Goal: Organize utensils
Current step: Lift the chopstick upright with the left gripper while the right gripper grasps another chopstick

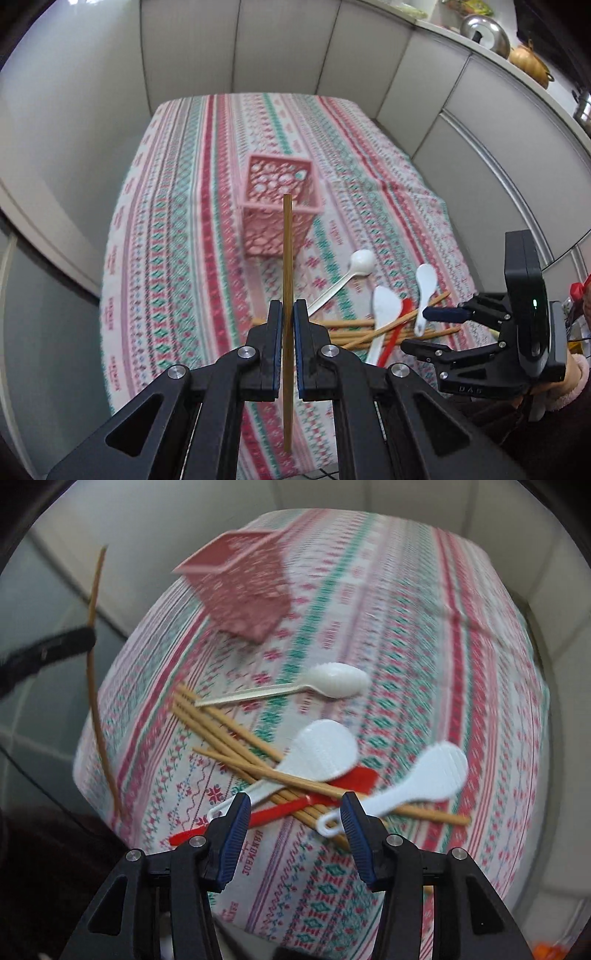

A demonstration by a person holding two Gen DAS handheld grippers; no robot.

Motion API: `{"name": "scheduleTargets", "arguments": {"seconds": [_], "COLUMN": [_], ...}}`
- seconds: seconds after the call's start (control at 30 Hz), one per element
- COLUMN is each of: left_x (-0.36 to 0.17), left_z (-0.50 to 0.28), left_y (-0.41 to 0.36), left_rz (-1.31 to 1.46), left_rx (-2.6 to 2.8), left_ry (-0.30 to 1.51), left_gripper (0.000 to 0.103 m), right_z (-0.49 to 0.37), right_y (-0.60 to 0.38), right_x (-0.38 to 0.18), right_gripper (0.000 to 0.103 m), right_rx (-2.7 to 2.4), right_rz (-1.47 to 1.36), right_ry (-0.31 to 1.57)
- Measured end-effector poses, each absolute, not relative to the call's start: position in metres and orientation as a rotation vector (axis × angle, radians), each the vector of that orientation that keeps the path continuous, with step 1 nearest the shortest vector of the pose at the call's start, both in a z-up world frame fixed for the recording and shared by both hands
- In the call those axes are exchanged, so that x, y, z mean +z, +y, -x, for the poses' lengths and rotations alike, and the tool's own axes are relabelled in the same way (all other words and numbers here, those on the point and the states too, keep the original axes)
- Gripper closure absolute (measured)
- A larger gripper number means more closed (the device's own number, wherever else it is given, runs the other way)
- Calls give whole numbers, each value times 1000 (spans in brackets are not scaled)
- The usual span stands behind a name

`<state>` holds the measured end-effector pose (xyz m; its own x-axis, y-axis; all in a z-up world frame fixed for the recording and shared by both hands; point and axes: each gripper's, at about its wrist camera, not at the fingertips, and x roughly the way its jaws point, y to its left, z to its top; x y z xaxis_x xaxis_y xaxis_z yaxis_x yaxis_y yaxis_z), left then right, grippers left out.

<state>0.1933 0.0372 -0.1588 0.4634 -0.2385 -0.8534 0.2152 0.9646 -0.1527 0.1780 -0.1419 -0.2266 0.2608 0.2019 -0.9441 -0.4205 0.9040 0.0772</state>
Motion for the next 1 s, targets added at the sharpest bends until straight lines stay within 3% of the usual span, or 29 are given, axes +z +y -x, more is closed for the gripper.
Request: {"name": "scheduleTargets", "arguments": {"seconds": [0.27,0.43,0.6,1.0], "left_x": [-162,-162,-163,-159], "left_z": [-194,-197,-199,-206], "left_y": [69,74,74,79], "left_rz": [73,87,87,113], "left_rx": [-254,-245,-237,-198], "left_ry": [1062,1062,1062,1022], "left_gripper": [97,97,97,97], "right_z": [-160,-166,-174,-207], "right_y": [-77,-59,-51,-64], "right_x": [-249,-265,-268,-244], "right_gripper": [52,65,84,94], "right_rx": [504,530,565,510], "right_rz": [658,754,766,717], "right_ry": [1141,1140,1125,988]}}
